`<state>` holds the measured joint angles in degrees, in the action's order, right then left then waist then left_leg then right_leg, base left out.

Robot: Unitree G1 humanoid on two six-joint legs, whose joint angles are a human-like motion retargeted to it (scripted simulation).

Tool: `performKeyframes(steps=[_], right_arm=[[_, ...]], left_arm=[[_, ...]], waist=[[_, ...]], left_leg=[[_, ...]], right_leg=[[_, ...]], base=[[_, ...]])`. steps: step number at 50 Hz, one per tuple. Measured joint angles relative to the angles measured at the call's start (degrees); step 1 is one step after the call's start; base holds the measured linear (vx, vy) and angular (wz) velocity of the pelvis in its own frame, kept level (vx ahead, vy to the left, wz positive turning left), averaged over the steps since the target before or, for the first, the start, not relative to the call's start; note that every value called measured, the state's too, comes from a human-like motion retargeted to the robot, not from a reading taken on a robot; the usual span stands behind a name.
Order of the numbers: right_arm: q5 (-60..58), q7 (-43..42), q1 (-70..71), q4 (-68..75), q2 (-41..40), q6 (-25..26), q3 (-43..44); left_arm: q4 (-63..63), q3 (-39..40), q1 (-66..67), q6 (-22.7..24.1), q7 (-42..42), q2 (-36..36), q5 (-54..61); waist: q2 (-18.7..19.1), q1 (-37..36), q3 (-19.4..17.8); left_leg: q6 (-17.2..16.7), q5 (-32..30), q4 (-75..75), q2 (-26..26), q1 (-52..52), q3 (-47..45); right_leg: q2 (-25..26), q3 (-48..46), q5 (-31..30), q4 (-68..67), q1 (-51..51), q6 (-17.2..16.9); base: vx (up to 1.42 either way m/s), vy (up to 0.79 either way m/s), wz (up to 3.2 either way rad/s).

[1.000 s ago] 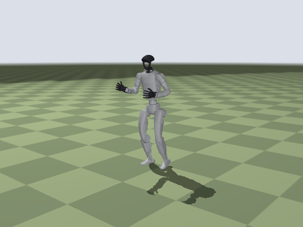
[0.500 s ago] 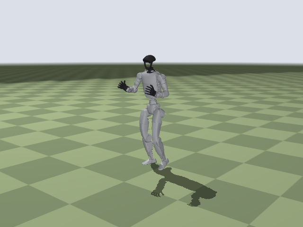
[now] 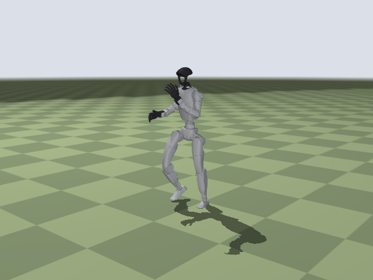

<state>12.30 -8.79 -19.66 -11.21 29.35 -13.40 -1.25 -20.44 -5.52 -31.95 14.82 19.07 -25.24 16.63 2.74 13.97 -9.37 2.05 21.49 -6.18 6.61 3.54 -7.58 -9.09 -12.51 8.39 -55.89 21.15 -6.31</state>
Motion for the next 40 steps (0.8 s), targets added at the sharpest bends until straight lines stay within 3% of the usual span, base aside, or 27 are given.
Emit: performKeyframes(steps=[2, 5, 8, 10, 13, 18, 22, 25, 29, 31, 34, 37, 40], right_arm=[[-1.2, -2.0, 11.8, -1.0, -2.0, 0.8, -2.6], [-4.1, -7.8, 31.0, -1.9, -7.4, 1.8, -6.5], [-6.8, -14.5, 46.9, -5.4, -8.3, 1.1, -7.3], [-7.7, -17.2, 57.3, -7.6, -4.4, 0.9, -6.9], [-9.3, -17.7, 71.3, -8.3, 2.9, 1.1, -7.0], [-9.2, -20.9, 80.3, -9.8, 3.6, 0.7, -8.8], [-5.6, -19.8, 73.5, -12.3, -0.5, -0.5, -7.3], [-6.4, -16.8, 61.0, -11.8, -3.0, -0.8, -5.9], [-6.2, -12.5, 36.9, -8.4, -5.9, -1.4, -6.5], [-5.2, -10.0, 23.5, -8.3, -5.5, -2.6, -5.2], [-3.4, -4.2, 4.2, -9.3, -1.6, -4.4, -0.7], [-3.4, 1.8, -11.0, -9.3, 3.3, -3.8, 5.3], [-3.2, 4.9, -21.1, -8.0, 5.3, -2.6, 10.4]], left_arm=[[4.3, -0.1, 13.0, -1.0, 0.7, 0.6, 2.6], [9.4, -0.4, 31.5, -2.2, -1.6, -2.0, 6.1], [8.0, 1.7, 49.1, -2.8, -6.9, -8.6, 5.9], [5.4, 4.8, 59.5, -2.8, -8.7, -13.1, 7.6], [3.6, 10.9, 72.0, -2.7, -11.9, -15.7, 10.2], [3.9, 15.2, 79.3, -2.5, -12.3, -11.4, 10.8], [4.7, 10.9, 70.1, -2.3, -6.6, -6.7, 10.8], [6.3, 6.7, 58.2, -1.9, -3.4, -2.2, 8.8], [7.4, 2.0, 38.2, -0.1, 1.0, 3.0, 6.5], [6.4, 0.6, 26.2, 1.2, 3.8, 4.2, 5.2], [3.1, 0.6, 8.2, 2.6, 6.7, 4.5, 0.1], [-0.8, 1.9, -8.3, 2.7, 9.6, 0.5, -5.8], [-2.2, 1.8, -21.9, 1.1, 9.9, -6.7, -9.6]], waist=[[-2.9, -3.5, 1.5], [-8.6, -12.2, 3.2], [-11.6, -24.2, 2.8], [-12.2, -31.8, 1.3], [-13.7, -37.6, -0.3], [-15.3, -37.4, -1.3], [-14.7, -34.8, -1.0], [-13.5, -31.5, 0.2], [-11.9, -26.9, 0.9], [-10.2, -24.0, 0.8], [-6.2, -15.4, 0.7], [-2.7, -4.7, -1.9], [-0.8, 1.6, -5.0]], left_leg=[[1.6, 0.7, -3.1, -3.4, -1.5, -1.2], [5.2, 0.9, -17.8, -6.7, -9.2, -5.5], [4.7, -8.5, -45.8, -1.7, -23.0, -11.3], [4.2, -10.5, -62.7, 4.1, -31.0, -14.8], [5.9, -2.5, -82.6, 9.3, -41.9, -16.1], [4.3, -2.7, -96.5, 7.1, -52.3, -12.7], [5.1, -3.6, -94.7, 4.9, -50.5, -11.6], [3.9, -5.9, -85.2, 2.0, -44.9, -10.0], [1.4, -8.8, -54.2, -2.4, -28.1, -8.2], [0.8, -5.3, -35.3, -3.0, -17.1, -8.4], [2.1, 3.5, -13.9, -2.4, -4.4, -6.7], [3.3, 3.6, -1.4, -0.1, 3.4, -3.7], [0.1, 1.4, 2.1, 3.3, 7.1, -3.0]], right_leg=[[-0.8, 0.0, 2.6, 17.8, -8.8, 0.8], [-3.2, -1.2, 12.0, 38.2, -19.0, 2.4], [-4.0, 1.2, 10.9, 50.2, -24.6, 4.3], [-4.8, 3.6, 8.9, 54.7, -27.0, 2.9], [-6.8, 4.7, 7.3, 56.1, -27.0, 0.3], [-8.7, 5.0, 6.1, 53.1, -25.1, 2.9], [-7.9, 4.9, 5.9, 50.9, -24.5, 3.6], [-6.3, 4.9, 6.9, 49.0, -24.1, 3.5], [-3.7, 6.2, 8.2, 45.0, -23.8, 2.8], [-1.5, 6.6, 8.3, 40.1, -22.2, 1.7], [0.5, 2.9, 3.3, 21.4, -13.7, -2.2], [-1.8, -2.6, -3.5, -4.4, -2.1, -5.2], [-4.6, -5.2, 4.4, -23.0, 6.1, -1.7]], base=[[0.1, -0.19, -0.52], [0.03, -0.26, -1.12], [0.03, -0.23, -1.35], [0.06, -0.15, -1.19], [0.03, -0.11, -0.5], [0.01, -0.04, 0.04], [0.06, 0.02, 0.06], [0.07, 0.07, 0.0], [0.11, 0.11, -0.35], [0.09, 0.18, -0.17], [0.02, 0.23, 0.68], [0.03, 0.16, 1.04], [0.05, 0.09, 0.48]])
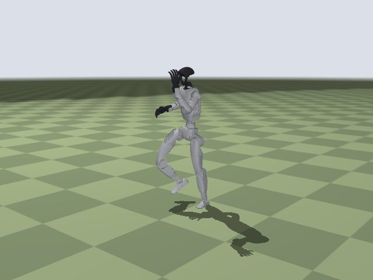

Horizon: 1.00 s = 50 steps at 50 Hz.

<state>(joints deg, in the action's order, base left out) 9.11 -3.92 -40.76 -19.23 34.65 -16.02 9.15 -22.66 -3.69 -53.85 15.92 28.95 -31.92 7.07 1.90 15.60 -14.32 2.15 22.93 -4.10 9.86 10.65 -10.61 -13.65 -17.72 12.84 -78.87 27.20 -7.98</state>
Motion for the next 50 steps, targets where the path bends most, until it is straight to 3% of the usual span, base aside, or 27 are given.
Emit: performKeyframes(steps=[3, 7, 10, 15, 17, 20, 22, 23, 25, 28, 30, 33, 37, 40, 43, 46, 48, 50], right_arm=[[3.3, 0.3, -4.7, 0.6, -1.8, 0.1, 2.3], [13.4, 2.4, -3.3, 0.8, -6.2, 0.8, 1.0], [13.7, 2.2, 3.4, 1.4, -9.6, 1.4, -1.9], [6.3, -2.9, 23.0, 1.6, -12.9, 1.7, -8.5], [4.7, -5.3, 33.4, 0.1, -13.2, 2.0, -11.1], [2.5, -8.6, 49.9, -3.3, -14.0, 2.2, -12.9], [1.6, -12.1, 59.1, -6.3, -12.9, 1.3, -11.9], [1.0, -14.3, 63.4, -7.7, -11.4, 0.9, -11.1], [-0.9, -18.7, 71.5, -10.0, -7.2, 0.5, -9.8], [-4.1, -22.9, 81.7, -11.5, -1.6, 1.1, -8.5], [-5.6, -25.2, 87.6, -11.3, -0.4, 1.4, -8.9], [-6.2, -28.0, 90.7, -13.1, -2.2, 1.2, -10.0], [-8.0, -27.1, 86.3, -15.1, -5.1, 1.0, -9.3], [-8.4, -23.9, 75.5, -13.3, -6.8, 0.5, -8.1], [-1.9, -22.1, 59.0, -7.9, -9.0, -1.0, -11.3], [6.4, -21.8, 42.0, -2.3, -9.4, -1.6, -16.4], [9.2, -20.7, 30.6, -0.8, -7.9, -2.7, -17.4], [9.3, -18.2, 19.6, -1.0, -6.2, -3.6, -15.6]], left_arm=[[2.1, -1.2, -8.7, -2.0, -2.1, -3.7, -0.8], [2.8, -3.4, -10.7, -2.0, -3.2, -3.0, 3.0], [2.5, -3.7, -5.8, -1.5, -4.0, -0.6, 5.8], [4.9, -0.6, 17.4, -2.7, -8.5, 5.1, 8.8], [6.6, -0.5, 30.2, -3.6, -9.2, 6.1, 11.0], [8.9, -1.5, 50.3, -4.6, -12.4, 4.5, 15.3], [9.5, -1.5, 63.4, -5.3, -15.4, 2.3, 16.2], [9.6, -1.1, 69.6, -5.5, -16.5, 1.3, 16.3], [10.0, 0.6, 81.1, -5.8, -17.9, 0.0, 15.7], [12.2, 3.0, 94.5, -5.6, -19.4, 0.6, 14.7], [13.9, 3.9, 100.3, -5.2, -19.3, 1.6, 15.9], [14.8, 3.3, 103.3, -4.8, -17.0, 1.6, 18.3], [14.3, 2.0, 97.7, -4.4, -13.4, 1.7, 15.0], [14.9, 1.4, 87.8, -4.3, -10.7, 3.6, 9.4], [17.6, 0.8, 73.7, -3.4, -6.0, 7.2, 4.9], [17.6, 0.7, 58.0, -2.5, -0.1, 10.7, 5.3], [16.4, 0.4, 46.5, -1.6, 3.0, 12.3, 5.6], [14.5, -0.1, 34.2, -0.5, 5.1, 11.6, 5.9]], waist=[[1.8, 1.7, 0.2], [3.7, 2.9, 2.8], [3.0, 2.3, 4.4], [-0.2, -2.8, 6.9], [-2.7, -5.9, 7.7], [-7.5, -12.4, 8.7], [-8.9, -17.6, 8.6], [-9.3, -20.4, 8.0], [-9.9, -25.1, 6.1], [-11.2, -27.9, 4.5], [-12.0, -28.4, 4.6], [-14.1, -29.8, 5.2], [-14.3, -29.4, 6.1], [-12.8, -26.5, 7.6], [-11.1, -23.4, 7.8], [-7.7, -17.8, 7.4], [-4.4, -12.5, 6.5], [-1.6, -7.0, 4.6]], left_leg=[[-1.1, -2.9, 1.1, 2.1, 0.2, -0.5], [-0.4, -4.9, 0.7, 3.6, -2.1, 0.7], [-0.7, -4.7, -0.3, 2.8, -2.9, 2.2], [0.8, -1.5, -3.4, -2.2, -3.1, 3.3], [3.2, 0.2, -8.3, -5.8, -5.2, 3.1], [6.4, 0.2, -30.2, -9.0, -17.2, 1.1], [4.9, -7.2, -49.6, -7.6, -29.0, 0.2], [3.8, -10.4, -57.9, -6.7, -33.9, 0.0], [2.7, -9.9, -72.2, -4.7, -41.8, -1.5], [4.8, -1.2, -89.2, 0.8, -49.5, -5.7], [4.9, -0.1, -97.5, 3.4, -54.0, -5.9], [3.1, -3.0, -102.4, 1.6, -57.3, -4.3], [1.3, -4.6, -98.0, -2.8, -54.9, -1.2], [1.3, -6.2, -86.3, -3.5, -48.3, 0.2], [0.5, -9.1, -60.8, -4.4, -34.9, -0.5], [0.7, -2.0, -32.4, -4.2, -18.9, -2.9], [0.9, 3.2, -17.6, -3.5, -10.7, -2.9], [0.8, 2.5, -5.5, -2.0, -4.6, -1.4]], right_leg=[[-0.1, -0.7, 6.7, -10.2, 6.3, 3.1], [2.2, -0.7, 4.8, -13.0, 9.8, 3.2], [4.1, 0.6, 3.5, -7.6, 6.9, 2.2], [8.9, 8.5, -4.7, 24.0, -7.0, -1.7], [7.9, 11.8, -4.1, 41.6, -15.4, 0.0], [4.3, 12.9, 5.8, 60.5, -25.0, 5.3], [3.4, 12.7, 6.7, 68.7, -28.7, 7.4], [3.0, 13.0, 5.9, 71.6, -30.3, 7.4], [1.7, 13.8, 3.7, 74.8, -32.8, 5.8], [0.0, 13.7, 0.8, 76.0, -34.1, 3.1], [0.1, 13.9, -0.4, 76.2, -33.7, 3.4], [-1.0, 15.5, -0.1, 75.0, -32.4, 5.2], [-1.0, 16.6, 0.9, 73.5, -31.6, 5.3], [0.8, 16.0, 1.7, 72.8, -31.5, 4.9], [2.9, 16.5, 2.5, 70.2, -30.9, 4.4], [6.1, 16.2, 1.6, 63.9, -28.1, 2.5], [8.1, 13.5, -1.9, 53.6, -23.1, -0.3], [8.6, 9.2, -6.4, 36.4, -14.4, -4.0]], base=[[0.04, 0.01, 0.01], [0.08, -0.02, 0.28], [0.09, -0.06, 0.4], [0.11, -0.11, 0.19], [0.1, -0.18, -0.19], [0.04, -0.21, -0.54], [0.03, -0.15, -0.56], [0.05, -0.1, -0.58], [0.06, -0.07, -0.5], [0.04, -0.07, -0.12], [0.04, -0.08, -0.08], [0.05, -0.01, -0.34], [0.04, 0.06, -0.2], [0.04, 0.1, 0.05], [0.04, 0.15, -0.19], [-0.01, 0.23, 0.16], [-0.09, 0.26, 0.8], [-0.09, 0.2, 0.9]])
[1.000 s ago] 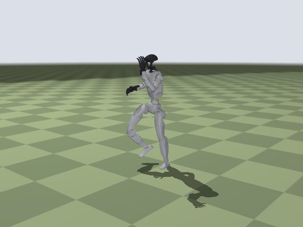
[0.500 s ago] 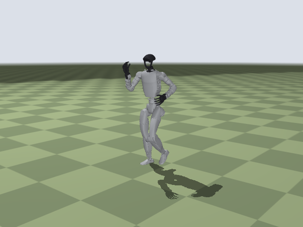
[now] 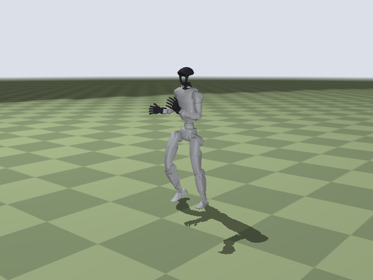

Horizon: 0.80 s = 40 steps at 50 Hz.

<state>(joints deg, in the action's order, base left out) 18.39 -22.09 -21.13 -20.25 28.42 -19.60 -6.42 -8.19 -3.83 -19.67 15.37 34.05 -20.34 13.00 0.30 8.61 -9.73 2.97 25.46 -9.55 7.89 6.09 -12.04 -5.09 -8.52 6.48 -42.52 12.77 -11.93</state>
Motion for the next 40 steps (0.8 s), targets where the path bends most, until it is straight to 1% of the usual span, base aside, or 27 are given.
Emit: performKeyframes(steps=[2, 4, 5, 6, 8, 10, 12, 14, 16, 18, 20, 21, 22, 23, 25, 27, 28, 30, 32, 33, 35, 37, 40], right_arm=[[-1.1, 3.3, -9.5, -0.2, 0.9, 0.2, 2.7], [-1.1, 7.0, -17.3, -0.3, 1.1, 0.9, 5.8], [-0.8, 8.7, -20.6, -0.3, 1.0, 1.4, 7.2], [-0.2, 9.7, -22.6, -0.2, 0.7, 1.6, 8.3], [0.9, 10.7, -24.9, 0.0, 0.4, 1.9, 9.7], [1.0, 10.8, -24.3, 0.2, 0.4, 1.8, 10.1], [-0.8, 10.8, -21.0, 0.9, 0.6, 1.9, 9.4], [-3.7, 10.8, -15.9, 2.4, 0.2, 2.2, 8.4], [-6.0, 10.5, -9.6, 4.4, -0.8, 2.6, 7.3], [-6.6, 9.8, -2.1, 6.4, -2.2, 3.2, 6.0], [-6.2, 8.3, 6.4, 7.8, -3.5, 3.7, 4.7], [-6.2, 7.3, 11.4, 8.0, -4.0, 4.1, 4.2], [-6.3, 6.2, 16.4, 8.2, -4.4, 4.4, 3.8], [-6.6, 5.3, 21.5, 8.1, -4.9, 4.9, 3.4], [-7.1, 3.5, 32.0, 8.1, -5.7, 5.7, 3.0], [-6.7, 1.3, 40.7, 7.3, -4.9, 5.6, 3.0], [-6.3, -0.1, 44.6, 7.0, -3.6, 5.3, 3.0], [-5.2, -2.8, 52.0, 6.9, 0.3, 4.7, 2.5], [-4.7, -4.2, 58.8, 7.9, 4.5, 4.8, 1.4], [-4.8, -4.5, 61.9, 8.5, 6.1, 5.1, 0.8], [-6.0, -5.0, 67.2, 9.3, 7.7, 6.0, -0.5], [-7.7, -5.6, 70.3, 8.9, 7.1, 6.8, -1.7], [-8.6, -6.5, 71.1, 7.0, 4.7, 6.9, -3.1]], left_arm=[[-3.5, -0.5, -10.2, 1.1, -0.1, -4.6, 1.3], [-5.5, -1.3, -19.9, 1.2, -2.2, -10.4, 1.8], [-5.9, -2.0, -24.5, 0.8, -3.7, -13.1, 1.7], [-5.7, -2.9, -28.5, 0.2, -5.0, -15.0, 1.1], [-5.2, -5.1, -35.3, -0.6, -6.6, -17.3, 0.1], [-4.8, -7.3, -39.6, -0.7, -6.7, -17.6, -0.5], [-4.7, -8.6, -40.8, -0.6, -6.8, -16.2, -0.2], [-4.5, -8.9, -39.3, -0.6, -8.1, -14.0, 0.8], [-4.6, -8.1, -34.8, -0.7, -10.5, -11.4, 2.4], [-5.0, -6.7, -27.3, -0.7, -12.8, -8.8, 4.3], [-5.4, -5.6, -17.3, -0.6, -13.8, -6.9, 6.0], [-5.4, -5.4, -11.6, -0.6, -13.6, -6.5, 7.0], [-5.4, -5.2, -5.9, -0.5, -13.4, -6.4, 8.2], [-5.4, -5.3, 0.0, -0.5, -13.4, -6.7, 9.7], [-6.0, -5.3, 12.5, -0.8, -15.5, -8.9, 12.5], [-7.3, -4.4, 24.8, -1.6, -19.0, -12.5, 14.5], [-8.1, -3.6, 30.8, -2.0, -20.2, -14.5, 15.4], [-9.4, -0.9, 42.2, -2.3, -22.0, -17.7, 16.6], [-9.7, 3.0, 52.5, -2.4, -23.7, -18.4, 16.8], [-9.6, 4.9, 57.0, -2.5, -24.4, -17.9, 16.9], [-9.7, 7.9, 64.3, -2.5, -25.1, -15.7, 17.4], [-9.9, 8.0, 67.5, -2.1, -23.5, -13.7, 18.0], [-10.6, 4.5, 65.9, -1.1, -19.4, -12.8, 17.0]], waist=[[1.7, 4.9, -2.1], [2.7, 8.8, -3.4], [3.2, 10.4, -3.6], [3.8, 11.5, -3.4], [5.2, 13.1, -3.1], [6.4, 13.7, -2.6], [6.9, 12.8, -1.8], [6.6, 10.8, -0.3], [5.5, 8.3, 1.5], [3.7, 5.9, 3.1], [1.4, 3.4, 4.4], [0.0, 1.6, 4.9], [-1.5, -0.3, 5.3], [-3.2, -2.7, 5.7], [-7.1, -8.4, 5.7], [-9.6, -15.2, 4.7], [-10.2, -18.9, 3.9], [-11.0, -25.9, 2.1], [-11.7, -30.5, 0.8], [-11.9, -31.9, 0.3], [-12.3, -33.6, -0.8], [-12.7, -33.6, -1.9], [-13.4, -31.7, -2.5]], left_leg=[[-2.5, -2.7, 7.0, 2.8, 4.0, 1.0], [-5.0, -5.2, 10.5, 4.8, 5.3, 1.7], [-5.6, -6.2, 11.4, 5.6, 5.1, 2.1], [-5.0, -6.8, 11.2, 6.2, 3.8, 2.7], [-3.4, -7.5, 10.1, 7.4, 0.9, 4.2], [-2.4, -8.0, 8.9, 8.3, -1.4, 5.1], [-2.6, -8.5, 8.6, 8.5, -2.3, 5.2], [-2.9, -8.5, 8.5, 7.8, -2.3, 5.1], [-3.1, -7.9, 7.9, 6.1, -2.2, 5.0], [-2.7, -6.6, 6.6, 3.4, -2.2, 5.2], [-1.9, -5.4, 4.8, 0.1, -2.4, 5.3], [-1.2, -5.0, 3.5, -1.7, -3.0, 5.1], [-0.4, -4.6, 1.7, -3.3, -4.0, 4.7], [0.6, -4.3, -1.4, -4.8, -5.7, 4.0], [2.5, -4.6, -14.6, -7.0, -12.5, 1.8], [2.0, -10.3, -34.6, -5.6, -23.2, -1.1], [1.0, -13.8, -43.9, -3.8, -28.2, -2.5], [0.5, -14.9, -59.8, 0.8, -37.0, -5.7], [1.7, -9.6, -72.8, 6.6, -43.7, -9.3], [2.2, -7.1, -78.3, 9.2, -46.5, -10.4], [1.7, -4.6, -86.7, 11.7, -51.0, -10.6], [0.0, -5.6, -91.3, 9.4, -54.3, -8.6], [-2.0, -8.6, -94.1, 3.2, -56.8, -5.5]], right_leg=[[-1.0, -3.8, 0.6, -17.8, 8.5, -0.7], [-3.4, -6.6, 5.9, -32.8, 16.1, 1.7], [-4.8, -7.8, 8.7, -39.2, 19.6, 3.3], [-5.8, -8.6, 10.1, -43.6, 22.5, 4.5], [-6.4, -9.6, 11.3, -50.0, 26.9, 6.0], [-4.9, -9.6, 11.0, -52.3, 29.1, 6.3], [-2.3, -8.6, 10.2, -51.2, 28.9, 5.9], [-0.4, -7.3, 9.2, -47.6, 26.6, 5.7], [-0.3, -6.6, 7.2, -41.0, 22.1, 5.8], [-1.8, -6.9, 2.7, -30.3, 15.3, 5.6], [-3.0, -7.3, -2.6, -15.0, 6.9, 4.8], [-3.1, -7.1, -1.8, -6.4, 2.4, 5.0], [-3.4, -6.9, 0.3, 1.8, -1.9, 5.3], [-3.7, -6.7, 4.8, 9.3, -6.0, 6.0], [-5.0, -6.3, 12.6, 23.0, -13.4, 7.6], [-6.1, -5.4, 13.9, 33.5, -18.5, 9.0], [-6.4, -4.5, 13.1, 37.5, -20.4, 9.1], [-7.6, -2.3, 11.2, 42.7, -22.6, 7.1], [-9.1, -0.2, 9.5, 44.1, -21.9, 5.0], [-9.6, 0.9, 9.0, 44.0, -21.0, 4.8], [-10.5, 3.1, 8.4, 42.7, -18.8, 5.9], [-11.6, 4.6, 8.0, 41.7, -17.3, 7.2], [-13.0, 4.6, 7.6, 41.8, -16.6, 7.2]], base=[[-0.05, 0.13, 0.72], [-0.07, 0.1, 0.58], [-0.1, 0.09, 0.51], [-0.12, 0.08, 0.49], [-0.11, 0.06, 0.45], [-0.08, 0.01, 0.33], [-0.02, -0.01, 0.09], [0.0, 0.0, 0.0], [0.0, 0.0, 0.0], [0.02, -0.03, 0.05], [0.04, -0.08, 0.03], [0.01, -0.13, -0.21], [-0.03, -0.17, -0.47], [-0.06, -0.2, -0.67], [-0.1, -0.23, -0.89], [-0.1, -0.2, -1.05], [-0.07, -0.15, -1.18], [-0.07, -0.11, -1.21], [-0.09, -0.09, -1.03], [-0.12, -0.09, -0.87], [-0.13, -0.08, -0.72], [-0.11, -0.03, -0.42], [-0.08, 0.02, 0.03]])
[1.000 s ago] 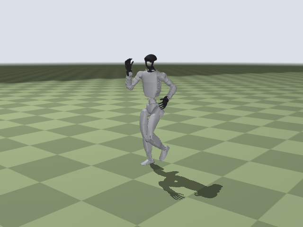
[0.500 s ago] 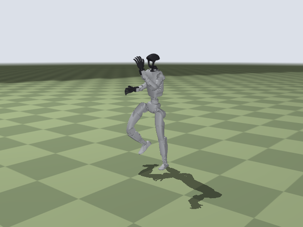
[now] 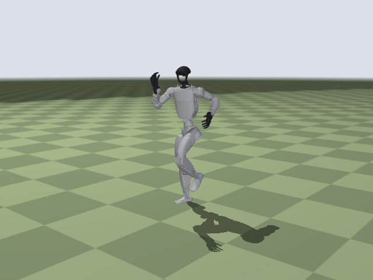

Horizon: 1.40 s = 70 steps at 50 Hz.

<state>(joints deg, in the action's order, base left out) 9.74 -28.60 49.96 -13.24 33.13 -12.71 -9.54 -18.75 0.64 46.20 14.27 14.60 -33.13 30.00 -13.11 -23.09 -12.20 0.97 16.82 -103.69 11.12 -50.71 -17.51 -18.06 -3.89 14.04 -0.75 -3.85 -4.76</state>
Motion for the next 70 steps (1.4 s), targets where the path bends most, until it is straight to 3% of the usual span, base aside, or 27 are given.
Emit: performKeyframes(steps=[6, 10, 11, 13, 15, 18, 21, 23, 25, 29, 33, 37, 39, 42, 45, 47, 50, 55, 58, 62, 66, 70], right_arm=[[1.4, 4.0, -15.3, 0.2, -5.6, -1.1, -0.1], [-0.5, 5.8, -33.0, 7.0, -8.8, 0.0, -2.6], [-2.3, 6.5, -37.4, 8.3, -8.8, 0.0, -2.9], [-5.3, 8.6, -46.5, 9.3, -8.1, -0.9, -2.2], [-5.2, 12.7, -56.2, 8.5, -6.8, -2.6, 0.9], [-1.8, 18.9, -69.4, 7.4, -5.3, -2.5, 7.2], [1.1, 21.1, -80.0, 8.6, -4.9, -1.6, 12.4], [3.6, 21.5, -85.3, 9.2, -5.5, -1.6, 15.5], [6.3, 22.0, -89.1, 8.9, -6.2, -2.0, 17.9], [9.0, 23.2, -90.1, 7.0, -6.4, -2.1, 18.0], [7.4, 21.7, -82.4, 6.7, -6.6, -1.3, 13.2], [3.0, 18.3, -67.3, 6.8, -8.3, -0.6, 7.2], [-1.6, 14.3, -57.3, 6.6, -11.2, -0.6, 4.8], [-2.6, 8.3, -39.3, 6.0, -16.3, 0.4, 3.4], [-4.9, 5.1, -19.3, 5.7, -15.8, 1.0, 3.6], [-6.7, 4.1, -7.1, 6.0, -12.1, 1.4, 4.3], [-9.2, 2.2, 7.1, 5.5, -7.8, 1.8, 4.3], [-7.5, -3.4, 20.3, 2.4, -7.1, 0.8, 2.0], [-8.0, -2.4, 20.9, 1.2, -7.2, 0.4, 2.7], [-10.1, 0.1, 11.5, 0.5, -8.3, 0.5, 3.4], [-8.6, 2.3, -8.1, 1.3, -9.1, -0.5, 0.3], [-12.2, 5.1, -32.0, 5.2, -4.2, -1.3, -4.7]], left_arm=[[2.7, -8.7, -21.3, 0.1, 10.9, 0.8, -11.1], [6.1, -10.7, -41.8, 0.5, 16.1, 5.6, -15.1], [6.5, -10.4, -47.7, 0.9, 17.1, 7.0, -15.8], [7.6, -9.3, -60.3, 1.6, 18.9, 9.9, -18.7], [8.3, -7.4, -72.5, 1.3, 19.8, 11.4, -23.0], [8.7, -5.8, -88.2, 0.6, 20.5, 9.4, -24.2], [9.8, -7.8, -98.8, 0.3, 19.4, 5.6, -22.3], [11.3, -9.8, -104.0, -0.3, 18.3, 3.4, -21.9], [12.3, -11.6, -106.9, -0.8, 17.0, 1.6, -22.3], [11.5, -12.8, -104.3, -0.7, 14.1, 0.7, -21.6], [10.8, -11.3, -90.9, -0.6, 11.4, 3.6, -18.8], [10.8, -8.3, -67.1, 0.1, 9.6, 7.2, -14.5], [11.4, -7.8, -54.4, 0.6, 7.0, 7.7, -11.4], [12.4, -8.5, -37.9, -2.2, 4.9, 5.2, -10.4], [10.4, -6.6, -23.7, -2.0, 4.1, 1.5, -10.5], [7.4, -3.5, -14.7, -1.1, 1.0, 0.0, -8.9], [4.5, 0.8, -4.5, 0.3, -2.2, -2.3, -7.5], [5.2, 3.9, -2.5, -0.1, -1.1, -5.7, -7.2], [6.7, 2.9, -8.7, -0.1, 1.0, -4.5, -9.6], [9.1, 0.6, -22.1, -0.1, 4.4, 1.1, -11.4], [11.6, -2.2, -41.2, 0.8, 8.4, 7.5, -11.8], [11.6, -4.4, -64.5, 2.1, 12.1, 12.1, -13.7]], waist=[[1.8, 7.5, 4.3], [4.1, 13.9, 5.6], [5.0, 16.1, 5.5], [7.6, 21.3, 4.8], [10.9, 27.7, 3.8], [14.3, 37.6, 0.2], [17.3, 43.4, -2.6], [19.3, 45.4, -3.3], [20.7, 46.5, -3.3], [21.1, 45.8, -1.8], [19.0, 41.0, 1.1], [14.4, 36.7, 3.5], [11.2, 32.5, 4.2], [6.2, 22.7, 4.4], [5.4, 11.5, 2.0], [5.0, 5.8, 0.0], [3.2, 1.6, -0.9], [1.0, 0.7, 0.7], [1.2, 2.4, 1.9], [2.6, 6.9, 4.1], [4.7, 12.3, 5.2], [9.8, 21.1, 5.4]], left_leg=[[0.8, -3.2, 11.3, -4.1, 8.3, 2.4], [0.9, -7.2, 41.8, -6.4, 26.7, 1.2], [1.1, -3.7, 51.1, -6.8, 32.7, 0.4], [1.3, 5.4, 69.1, -7.4, 44.3, -0.4], [2.1, 10.3, 85.2, -6.8, 53.4, 1.1], [1.6, 6.8, 101.4, -4.3, 62.2, 4.5], [-1.4, 3.9, 105.6, -0.2, 64.0, 6.3], [-1.4, 2.6, 105.8, 1.7, 62.6, 7.3], [-0.3, 1.7, 105.1, 2.9, 60.3, 8.5], [0.3, 1.7, 103.1, 3.5, 57.5, 9.7], [0.3, 3.7, 100.8, 1.0, 56.9, 8.6], [2.1, 7.4, 94.2, -4.3, 55.5, 8.1], [3.6, 8.5, 89.5, -7.1, 53.6, 7.0], [5.9, 5.5, 67.7, -8.2, 42.5, 3.1], [4.8, -6.8, 41.5, -4.2, 28.2, 1.4], [2.2, -5.0, 28.2, -3.4, 21.2, 1.8], [1.8, 4.2, 10.9, -1.6, 11.5, 1.1], [4.8, 4.7, -4.5, 2.3, 1.4, 1.5], [4.6, 5.6, -3.3, 0.2, 2.5, 2.3], [2.4, 2.6, 10.5, -2.9, 10.7, 3.0], [1.0, -1.3, 44.1, -5.2, 28.8, 2.0], [1.4, 8.3, 80.8, -5.9, 49.2, 0.6]], right_leg=[[2.8, -2.6, 2.3, -0.9, 1.3, -0.5], [5.6, -3.4, 3.3, -5.1, 2.1, -0.5], [6.4, -4.0, 3.2, -7.5, 2.8, -0.8], [8.0, -5.8, 2.2, -16.3, 6.0, -1.8], [9.0, -8.5, -2.5, -32.7, 13.4, -3.9], [7.1, -11.0, -10.6, -59.0, 26.0, -7.9], [2.9, -15.4, -2.8, -76.7, 34.5, -3.9], [0.1, -18.0, 3.9, -84.7, 38.7, -0.1], [-0.2, -18.3, 6.3, -89.5, 41.9, 1.2], [4.9, -14.3, 3.7, -90.0, 43.6, -0.6], [8.4, -10.2, 2.1, -79.9, 38.2, -0.8], [7.7, -9.8, -3.5, -52.1, 23.1, -2.0], [7.5, -10.3, -0.2, -33.6, 13.5, -1.5], [6.1, -9.0, 6.3, -14.5, 4.6, 1.3], [5.7, -4.8, 3.2, -3.9, -0.1, 3.6], [4.0, -2.8, 1.1, -0.9, -2.2, 1.2], [1.3, -2.2, -0.2, 0.9, -2.8, -1.1], [0.6, -1.9, -0.1, -0.2, 0.0, 1.3], [1.1, -2.0, 0.0, -0.7, 0.5, 1.3], [3.1, -2.0, 1.5, -2.6, 1.0, 1.4], [6.0, -1.7, 3.2, -7.0, 1.5, 0.8], [10.0, -5.2, 1.1, -18.9, 5.9, -1.0]], base=[[-0.02, 0.05, 0.29], [0.03, 0.11, 0.26], [0.01, 0.17, 0.45], [-0.04, 0.22, 0.76], [-0.08, 0.22, 1.13], [-0.03, 0.15, 1.25], [-0.02, 0.09, 0.82], [-0.05, 0.05, 0.56], [-0.03, 0.0, 0.53], [0.01, -0.06, 0.2], [0.06, -0.1, -0.31], [0.13, -0.14, -0.15], [0.06, -0.25, -0.62], [-0.02, -0.27, -1.17], [-0.01, -0.19, -1.47], [0.02, -0.1, -1.15], [0.01, -0.08, -0.38], [0.01, -0.04, 0.05], [0.0, 0.0, 0.0], [0.04, 0.06, -0.02], [0.07, 0.11, -0.11], [0.0, 0.21, 0.59]])
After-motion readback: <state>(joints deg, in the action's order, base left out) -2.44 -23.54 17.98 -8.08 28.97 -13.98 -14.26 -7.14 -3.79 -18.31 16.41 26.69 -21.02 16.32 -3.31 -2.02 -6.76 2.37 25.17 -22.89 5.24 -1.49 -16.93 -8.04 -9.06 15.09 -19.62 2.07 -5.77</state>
